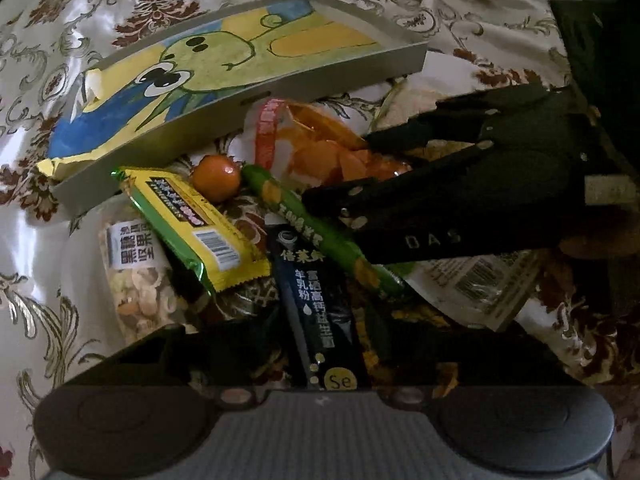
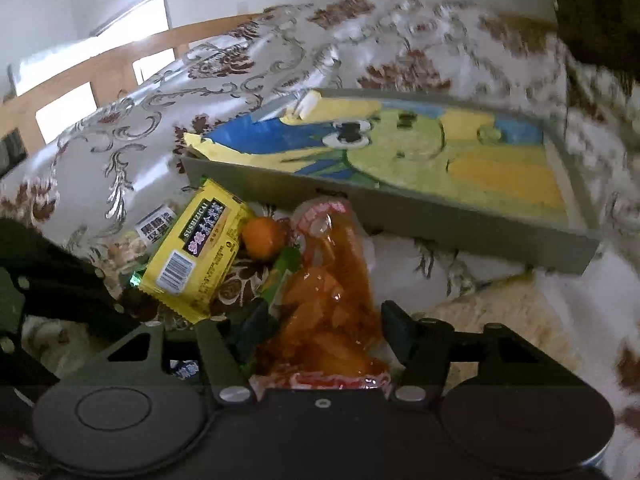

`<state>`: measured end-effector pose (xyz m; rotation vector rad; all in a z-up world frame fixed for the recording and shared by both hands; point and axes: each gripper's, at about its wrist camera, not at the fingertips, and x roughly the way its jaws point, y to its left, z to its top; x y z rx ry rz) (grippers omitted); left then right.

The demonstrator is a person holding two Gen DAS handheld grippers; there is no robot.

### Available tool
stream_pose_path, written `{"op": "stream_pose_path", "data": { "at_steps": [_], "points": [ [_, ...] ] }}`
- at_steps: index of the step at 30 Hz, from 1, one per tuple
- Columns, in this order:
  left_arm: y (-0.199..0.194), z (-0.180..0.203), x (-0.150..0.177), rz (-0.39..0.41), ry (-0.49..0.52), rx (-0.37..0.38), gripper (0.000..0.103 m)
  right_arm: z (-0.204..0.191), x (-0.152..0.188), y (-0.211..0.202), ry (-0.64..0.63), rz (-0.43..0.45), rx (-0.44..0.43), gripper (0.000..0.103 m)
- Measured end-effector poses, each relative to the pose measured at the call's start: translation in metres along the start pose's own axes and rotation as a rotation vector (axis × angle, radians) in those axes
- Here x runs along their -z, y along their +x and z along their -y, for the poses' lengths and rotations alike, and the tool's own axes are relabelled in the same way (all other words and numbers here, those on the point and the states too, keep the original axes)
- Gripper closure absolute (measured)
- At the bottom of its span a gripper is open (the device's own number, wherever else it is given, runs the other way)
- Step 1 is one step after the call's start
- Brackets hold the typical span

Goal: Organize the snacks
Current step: 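Grasp the dark blue stick packet with the left tool while the right tool grasps the orange snack bag, then carry the dark blue packet and orange bag over the drawing-lined tray with both tools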

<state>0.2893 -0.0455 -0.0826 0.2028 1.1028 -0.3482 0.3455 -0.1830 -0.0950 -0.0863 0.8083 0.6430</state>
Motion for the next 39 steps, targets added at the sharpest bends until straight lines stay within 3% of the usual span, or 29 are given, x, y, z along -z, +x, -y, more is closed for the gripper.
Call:
{"op": "stream_pose_path", "data": {
  "at_steps": [2, 3, 7, 28, 39],
  "points": [
    [0.002, 0.0, 0.0, 0.001, 0.009, 0.003, 0.053, 0.011, 0.001, 0.002, 0.075, -0.008, -0.039, 0.037],
    [0.001, -0.001, 0.0, 0.004, 0.003, 0.005, 0.055, 0.014, 0.001, 0.002, 0.088, -0.004, -0.042, 0.043],
    [-0.002, -0.006, 0.002, 0.012, -0.048, 0.01, 0.063, 0.011, 0.003, -0.003, 0.117, 0.012, -0.045, 0.045],
    [-0.072, 0.012, 0.039, 0.054, -0.212, 0.042, 0.07, 0.001, -0.005, -0.078, 0.055, 0.156, -0.006, 0.046],
    [-0.112, 0.017, 0.045, 0.165, -0.25, 0.038, 0.07, -0.019, -0.005, -0.1, 0.024, 0.203, -0.016, 0.046]
  ]
}}
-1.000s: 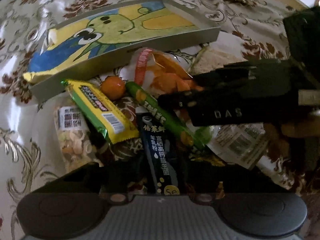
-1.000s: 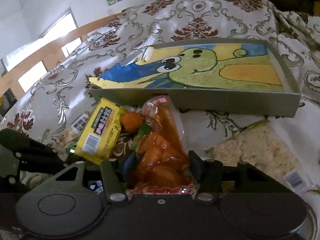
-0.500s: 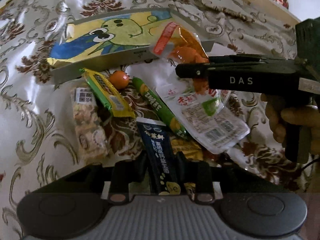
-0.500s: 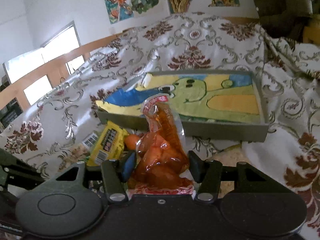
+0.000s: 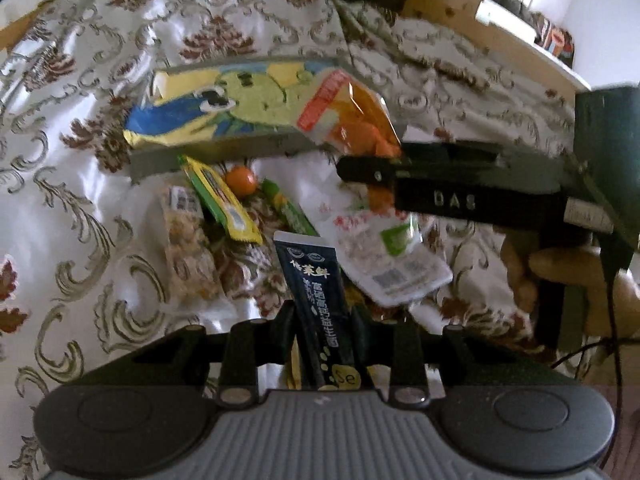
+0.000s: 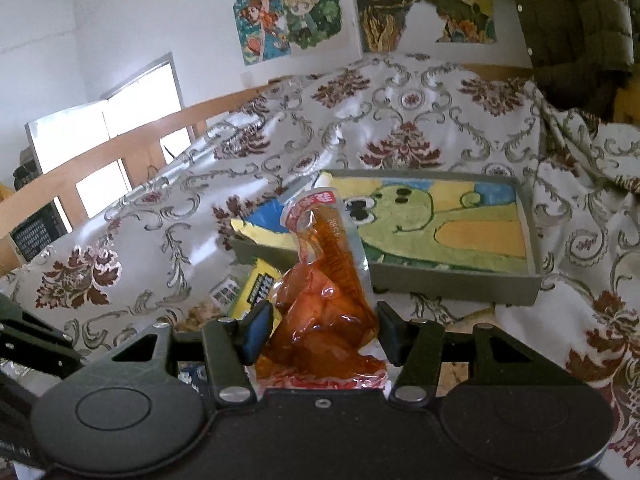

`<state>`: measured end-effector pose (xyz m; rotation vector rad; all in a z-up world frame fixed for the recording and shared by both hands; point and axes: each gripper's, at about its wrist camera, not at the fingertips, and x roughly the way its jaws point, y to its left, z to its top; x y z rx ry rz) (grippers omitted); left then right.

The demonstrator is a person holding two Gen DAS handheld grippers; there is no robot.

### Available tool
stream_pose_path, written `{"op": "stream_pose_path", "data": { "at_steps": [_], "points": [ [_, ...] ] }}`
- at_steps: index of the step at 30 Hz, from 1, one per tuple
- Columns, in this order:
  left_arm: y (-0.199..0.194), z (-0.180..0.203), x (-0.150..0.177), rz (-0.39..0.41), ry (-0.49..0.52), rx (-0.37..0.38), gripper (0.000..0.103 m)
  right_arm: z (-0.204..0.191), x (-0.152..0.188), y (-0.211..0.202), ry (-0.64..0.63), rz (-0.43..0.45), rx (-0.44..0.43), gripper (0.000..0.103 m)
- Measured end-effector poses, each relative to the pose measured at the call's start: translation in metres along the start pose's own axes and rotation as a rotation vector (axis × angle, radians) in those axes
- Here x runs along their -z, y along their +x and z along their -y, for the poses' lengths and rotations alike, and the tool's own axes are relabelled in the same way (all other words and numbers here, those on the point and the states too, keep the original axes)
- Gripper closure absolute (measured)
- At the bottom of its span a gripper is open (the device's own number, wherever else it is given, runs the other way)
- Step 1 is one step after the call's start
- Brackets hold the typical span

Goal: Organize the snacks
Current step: 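Carry the dark blue packet and orange bag over the drawing-lined tray with both tools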

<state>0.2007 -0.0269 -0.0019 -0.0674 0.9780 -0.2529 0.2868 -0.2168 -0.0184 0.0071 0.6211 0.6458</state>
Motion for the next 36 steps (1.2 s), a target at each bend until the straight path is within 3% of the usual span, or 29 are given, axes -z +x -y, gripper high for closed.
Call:
{"op": "stream_pose_path", "data": {
  "at_steps": [9, 18, 24, 28, 36],
  "points": [
    [-0.017, -0.02, -0.041, 0.166, -0.074, -0.008, 0.07, 0.005, -0.028, -0.006, 0.036, 0.053, 0.023, 0.046],
    [0.004, -0.05, -0.125, 0.3, -0.091, -0.1, 0.07, 0.025, -0.079, 0.033, 0.125, 0.085, 0.052, 0.046],
    [0.048, -0.078, -0.176, 0.299, -0.116, -0.146, 0.07, 0.043, -0.103, 0.093, 0.141, 0.069, 0.068, 0.045],
    [0.087, -0.101, -0.197, 0.301, -0.15, -0.131, 0.07, 0.057, -0.106, 0.138, 0.165, 0.033, 0.086, 0.045],
    [0.159, -0.133, -0.196, 0.269, -0.2, -0.119, 0.07, 0.081, -0.088, 0.195, 0.213, -0.059, 0.14, 0.045]
  ]
}}
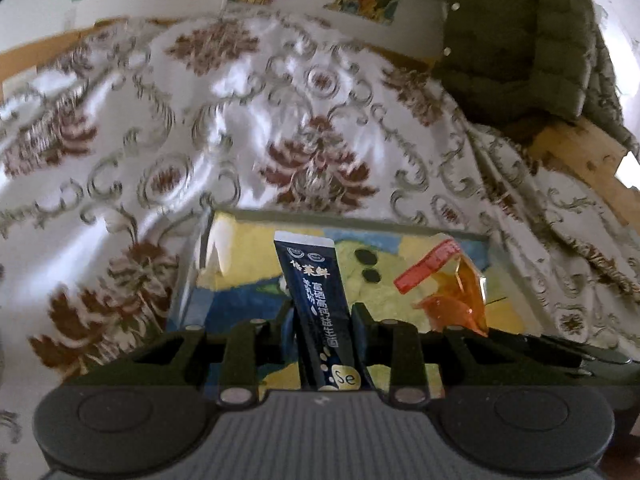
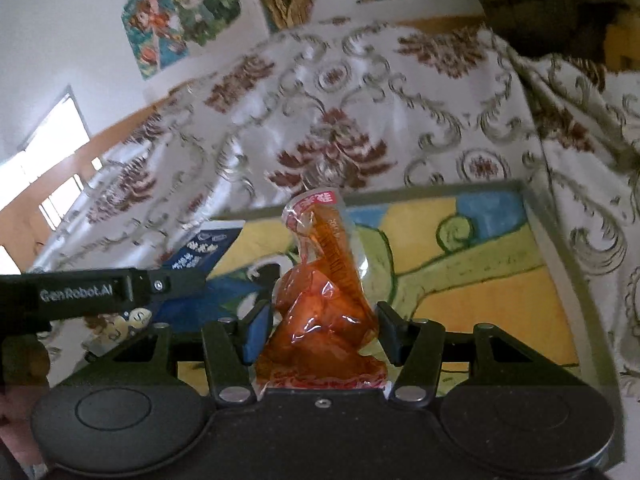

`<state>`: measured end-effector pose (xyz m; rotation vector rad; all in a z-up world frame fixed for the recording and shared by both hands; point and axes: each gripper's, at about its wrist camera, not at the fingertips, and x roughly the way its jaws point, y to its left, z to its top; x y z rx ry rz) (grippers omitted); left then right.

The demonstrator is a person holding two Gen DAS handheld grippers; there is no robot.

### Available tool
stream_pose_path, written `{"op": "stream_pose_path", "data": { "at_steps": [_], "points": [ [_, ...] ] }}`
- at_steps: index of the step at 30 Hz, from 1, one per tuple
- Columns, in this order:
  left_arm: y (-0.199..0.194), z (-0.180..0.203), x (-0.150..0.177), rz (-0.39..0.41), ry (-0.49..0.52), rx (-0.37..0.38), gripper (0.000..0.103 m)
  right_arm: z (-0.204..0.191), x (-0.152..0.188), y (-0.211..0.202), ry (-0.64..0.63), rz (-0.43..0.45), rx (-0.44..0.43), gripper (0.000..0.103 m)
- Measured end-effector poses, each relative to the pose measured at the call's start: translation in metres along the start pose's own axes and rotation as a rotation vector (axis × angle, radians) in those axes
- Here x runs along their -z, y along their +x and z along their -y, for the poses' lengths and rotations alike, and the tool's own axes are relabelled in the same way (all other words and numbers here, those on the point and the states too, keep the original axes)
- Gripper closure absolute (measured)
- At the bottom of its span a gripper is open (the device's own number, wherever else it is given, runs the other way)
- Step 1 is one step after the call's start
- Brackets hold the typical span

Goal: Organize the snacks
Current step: 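Carry the dark blue packet and orange bag over the drawing-lined tray with both tools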

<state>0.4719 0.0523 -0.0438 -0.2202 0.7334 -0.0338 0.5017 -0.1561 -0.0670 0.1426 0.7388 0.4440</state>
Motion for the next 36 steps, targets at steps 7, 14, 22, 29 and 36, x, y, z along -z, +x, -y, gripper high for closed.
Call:
{"op": "stream_pose_path", "data": {
  "at_steps": [7, 14, 22, 29, 36],
  "points": [
    [0.019, 0.001, 0.021, -0.023, 0.034, 0.021, 0.07, 0.009, 0.007, 0.015, -0.014, -0.036, 0.023, 0.045],
    [0.031, 0.007, 0.027, -0.058, 0.043, 0.015, 0.069, 0.013, 0.008, 0.021, -0.011, -0.043, 0.035, 0.043],
    [0.03, -0.001, 0.028, -0.063, -0.018, 0.002, 0.062, 0.012, 0.005, 0.012, -0.019, -0.025, 0.038, 0.032],
    [0.0, -0.001, 0.029, 0.014, -0.056, 0.009, 0.04, 0.012, -0.003, -0.017, -0.056, 0.035, 0.064, 0.02],
    [-0.045, 0.006, 0.029, 0.113, -0.047, -0.01, 0.013, 0.013, -0.012, -0.061, -0.055, 0.127, 0.08, 0.004]
  ]
}}
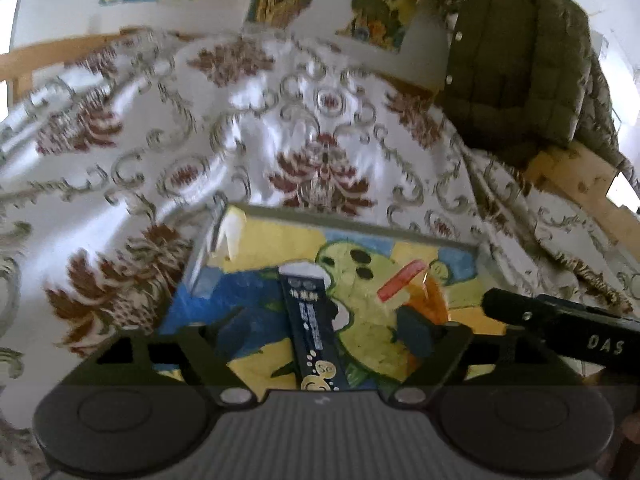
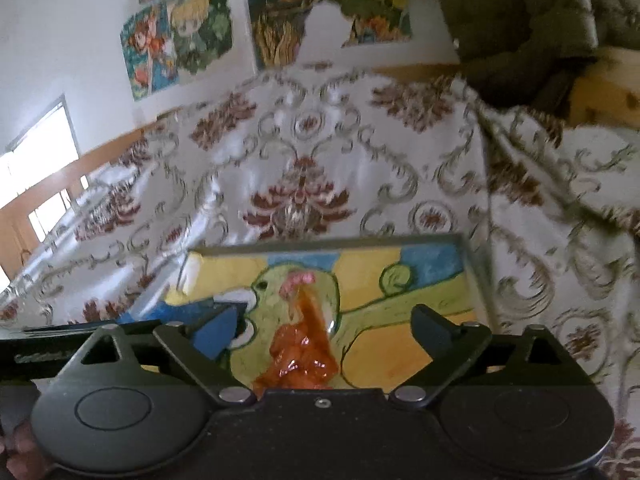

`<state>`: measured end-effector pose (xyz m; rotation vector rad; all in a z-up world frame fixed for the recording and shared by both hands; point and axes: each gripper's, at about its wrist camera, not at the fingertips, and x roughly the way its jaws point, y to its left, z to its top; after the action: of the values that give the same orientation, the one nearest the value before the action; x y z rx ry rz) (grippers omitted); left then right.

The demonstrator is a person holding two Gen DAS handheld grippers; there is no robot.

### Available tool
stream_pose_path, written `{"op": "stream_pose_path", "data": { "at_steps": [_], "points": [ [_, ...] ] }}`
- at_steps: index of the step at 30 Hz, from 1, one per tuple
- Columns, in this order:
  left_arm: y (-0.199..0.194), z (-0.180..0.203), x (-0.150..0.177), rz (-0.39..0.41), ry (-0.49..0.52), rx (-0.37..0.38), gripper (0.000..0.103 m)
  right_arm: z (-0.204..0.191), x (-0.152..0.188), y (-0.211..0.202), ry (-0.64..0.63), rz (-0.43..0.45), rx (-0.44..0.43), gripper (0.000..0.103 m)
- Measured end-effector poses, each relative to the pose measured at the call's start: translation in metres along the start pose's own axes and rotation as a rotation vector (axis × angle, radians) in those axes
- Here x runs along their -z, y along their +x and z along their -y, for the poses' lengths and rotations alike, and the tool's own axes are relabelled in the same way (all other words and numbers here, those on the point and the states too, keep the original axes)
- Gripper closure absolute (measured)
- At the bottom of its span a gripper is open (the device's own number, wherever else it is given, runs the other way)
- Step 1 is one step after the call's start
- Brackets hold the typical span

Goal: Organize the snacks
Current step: 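Carry the dark blue packet and orange bag over the drawing-lined tray with both tools, then open both tools to drop the two snacks into the tray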

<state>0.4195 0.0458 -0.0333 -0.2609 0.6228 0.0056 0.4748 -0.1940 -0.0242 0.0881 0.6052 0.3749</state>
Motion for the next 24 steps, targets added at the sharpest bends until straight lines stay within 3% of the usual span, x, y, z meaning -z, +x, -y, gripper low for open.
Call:
{"op": "stream_pose_path", "data": {
  "at_steps": [6, 13, 24],
  "points": [
    [-0.048, 0.012, -0.002, 0.085, 0.02, -0.029, 0.001, -0.003, -0.007, -0.043, -0.013, 0.064, 0.009, 0.001],
    [-0.113, 0.027, 0.002, 0.172, 0.044, -0.064, 0.0, -0.013, -0.003, -0.104, -0.041, 0.12, 0.046, 0.001],
    [-0.194, 0.04, 0.044, 0.206, 0.079, -0.059, 0.0, -0.027, 0.037, -0.208, -0.032, 0.211, 0.072, 0.001]
  ]
}}
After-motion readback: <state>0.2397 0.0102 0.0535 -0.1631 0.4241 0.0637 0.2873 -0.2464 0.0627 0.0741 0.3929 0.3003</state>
